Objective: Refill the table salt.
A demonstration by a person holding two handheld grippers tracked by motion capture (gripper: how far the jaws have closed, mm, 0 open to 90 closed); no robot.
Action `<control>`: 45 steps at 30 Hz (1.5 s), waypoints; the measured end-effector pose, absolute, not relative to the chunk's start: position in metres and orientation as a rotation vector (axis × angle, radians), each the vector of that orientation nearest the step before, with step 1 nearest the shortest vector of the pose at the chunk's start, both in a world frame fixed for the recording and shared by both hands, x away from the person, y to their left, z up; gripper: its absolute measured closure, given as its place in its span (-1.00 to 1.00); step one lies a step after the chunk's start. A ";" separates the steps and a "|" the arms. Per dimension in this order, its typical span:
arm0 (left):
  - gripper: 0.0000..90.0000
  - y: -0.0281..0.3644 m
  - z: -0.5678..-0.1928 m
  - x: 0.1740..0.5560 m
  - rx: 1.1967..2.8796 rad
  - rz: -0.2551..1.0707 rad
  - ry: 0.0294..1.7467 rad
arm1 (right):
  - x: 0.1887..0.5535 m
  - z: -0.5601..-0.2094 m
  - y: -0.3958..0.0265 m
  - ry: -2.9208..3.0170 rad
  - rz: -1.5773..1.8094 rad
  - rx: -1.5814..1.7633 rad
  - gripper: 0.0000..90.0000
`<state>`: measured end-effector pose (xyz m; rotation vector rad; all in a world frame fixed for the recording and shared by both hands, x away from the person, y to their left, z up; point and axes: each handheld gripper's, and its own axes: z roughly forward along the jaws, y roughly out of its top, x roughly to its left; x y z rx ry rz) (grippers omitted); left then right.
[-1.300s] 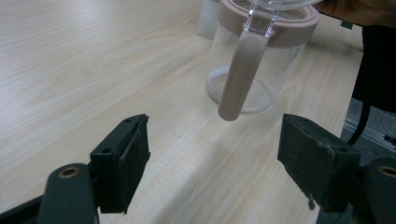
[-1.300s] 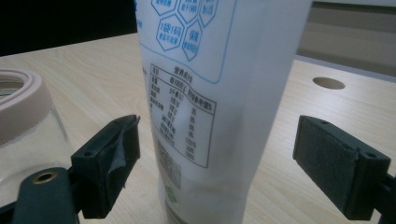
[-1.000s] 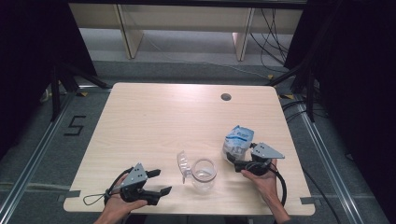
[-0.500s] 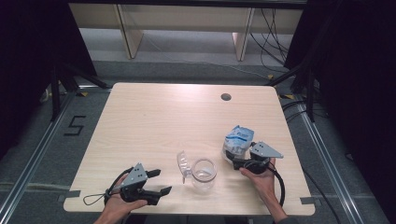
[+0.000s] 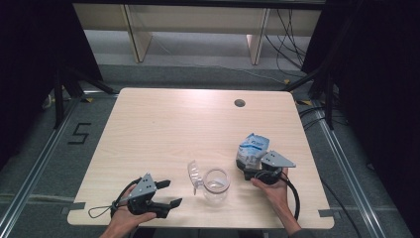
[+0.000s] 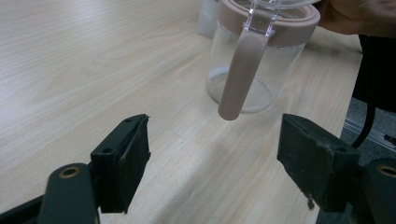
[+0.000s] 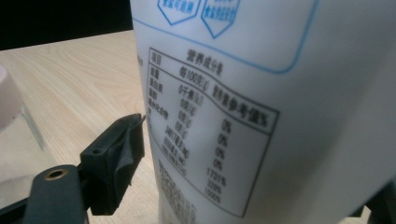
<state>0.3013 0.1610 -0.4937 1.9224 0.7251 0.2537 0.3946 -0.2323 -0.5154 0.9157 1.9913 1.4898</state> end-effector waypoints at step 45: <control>-0.45 0.160 -0.494 0.301 1.930 0.248 0.710 | 0.388 -0.493 -0.232 2.007 1.359 0.611 0.01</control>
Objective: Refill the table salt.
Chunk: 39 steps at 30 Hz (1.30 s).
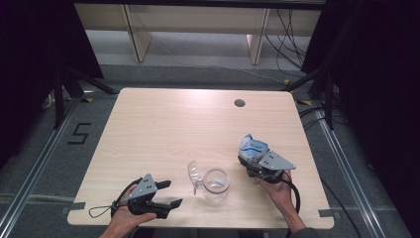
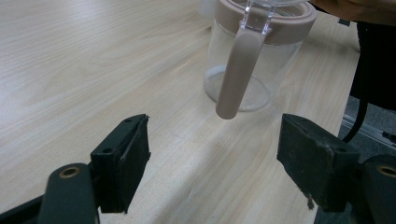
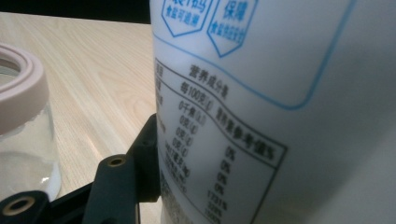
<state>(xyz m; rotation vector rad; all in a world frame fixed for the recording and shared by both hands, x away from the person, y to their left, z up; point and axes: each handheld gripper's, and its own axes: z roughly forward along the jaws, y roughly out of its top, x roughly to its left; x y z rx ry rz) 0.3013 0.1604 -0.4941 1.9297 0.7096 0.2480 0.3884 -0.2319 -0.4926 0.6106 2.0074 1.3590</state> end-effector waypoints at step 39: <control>-0.46 0.162 -0.494 0.301 1.920 0.243 0.708 | 0.370 -0.476 -0.217 2.026 1.178 0.306 0.02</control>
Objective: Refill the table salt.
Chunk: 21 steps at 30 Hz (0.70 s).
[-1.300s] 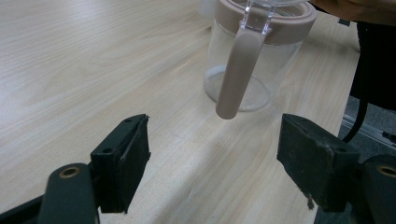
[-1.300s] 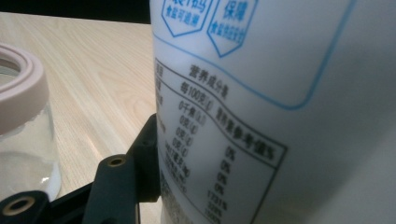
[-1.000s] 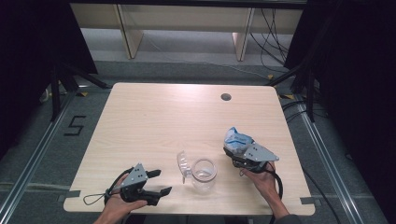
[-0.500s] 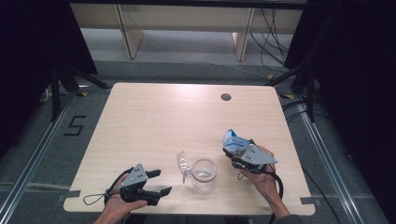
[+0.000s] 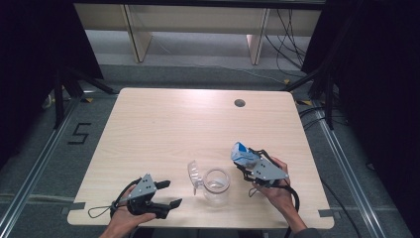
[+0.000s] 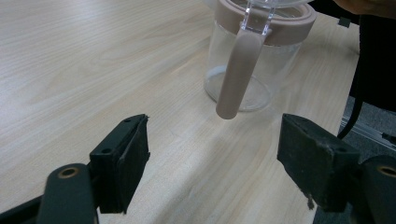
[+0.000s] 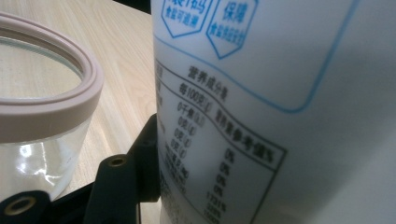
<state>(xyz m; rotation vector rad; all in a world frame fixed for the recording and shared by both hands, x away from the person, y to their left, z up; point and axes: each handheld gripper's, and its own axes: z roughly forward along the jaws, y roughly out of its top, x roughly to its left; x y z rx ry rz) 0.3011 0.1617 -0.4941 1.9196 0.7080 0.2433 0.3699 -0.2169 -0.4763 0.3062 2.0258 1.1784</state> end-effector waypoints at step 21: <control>-0.47 0.161 -0.494 0.302 1.910 0.240 0.716 | 0.365 -0.474 -0.213 2.008 1.059 0.241 0.03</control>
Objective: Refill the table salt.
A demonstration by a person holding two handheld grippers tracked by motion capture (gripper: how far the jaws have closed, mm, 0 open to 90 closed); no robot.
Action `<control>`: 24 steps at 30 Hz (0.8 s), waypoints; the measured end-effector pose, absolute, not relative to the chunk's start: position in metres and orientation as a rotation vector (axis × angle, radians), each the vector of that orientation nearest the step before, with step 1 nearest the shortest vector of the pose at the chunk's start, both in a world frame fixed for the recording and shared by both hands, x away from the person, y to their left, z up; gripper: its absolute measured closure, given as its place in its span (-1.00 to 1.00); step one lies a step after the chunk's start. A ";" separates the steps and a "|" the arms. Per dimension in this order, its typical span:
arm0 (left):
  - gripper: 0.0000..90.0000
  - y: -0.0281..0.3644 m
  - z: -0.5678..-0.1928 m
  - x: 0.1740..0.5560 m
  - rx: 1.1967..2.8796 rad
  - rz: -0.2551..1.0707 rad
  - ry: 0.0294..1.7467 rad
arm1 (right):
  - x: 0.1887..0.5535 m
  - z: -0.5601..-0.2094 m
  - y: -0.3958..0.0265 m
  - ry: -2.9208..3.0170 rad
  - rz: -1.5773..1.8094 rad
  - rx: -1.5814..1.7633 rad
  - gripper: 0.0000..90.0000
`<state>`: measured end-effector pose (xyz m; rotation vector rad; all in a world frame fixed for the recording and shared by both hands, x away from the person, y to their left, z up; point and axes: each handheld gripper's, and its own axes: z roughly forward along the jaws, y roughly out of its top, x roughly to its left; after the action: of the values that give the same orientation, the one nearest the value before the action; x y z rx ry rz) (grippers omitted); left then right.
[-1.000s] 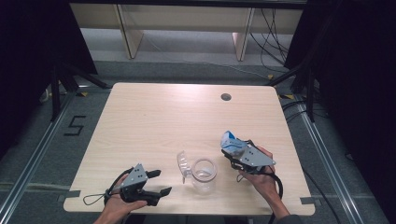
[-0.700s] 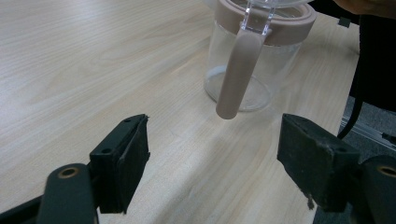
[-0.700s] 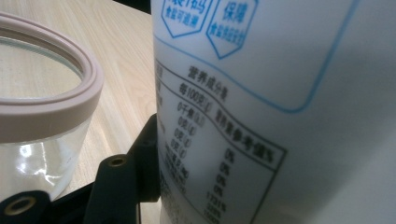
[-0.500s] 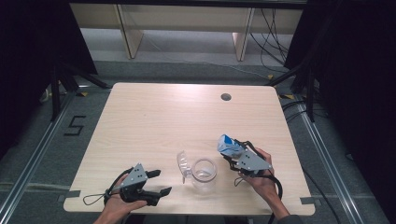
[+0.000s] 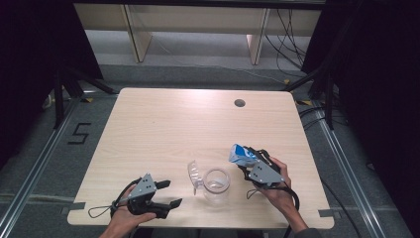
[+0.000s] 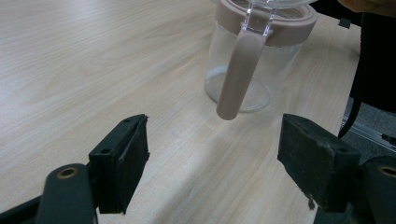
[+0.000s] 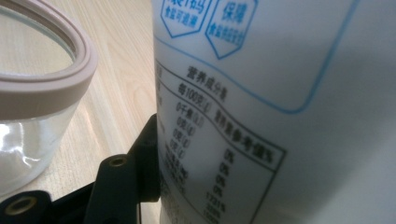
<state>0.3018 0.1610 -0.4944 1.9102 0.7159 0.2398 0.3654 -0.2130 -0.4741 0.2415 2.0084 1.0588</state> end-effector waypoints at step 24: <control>-0.47 0.161 -0.494 0.301 1.916 0.244 0.716 | 0.361 -0.471 -0.206 1.975 0.915 0.106 0.04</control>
<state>0.3006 0.1606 -0.4943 1.9160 0.7163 0.2435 0.3609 -0.2064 -0.4706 0.1057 1.9749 0.9152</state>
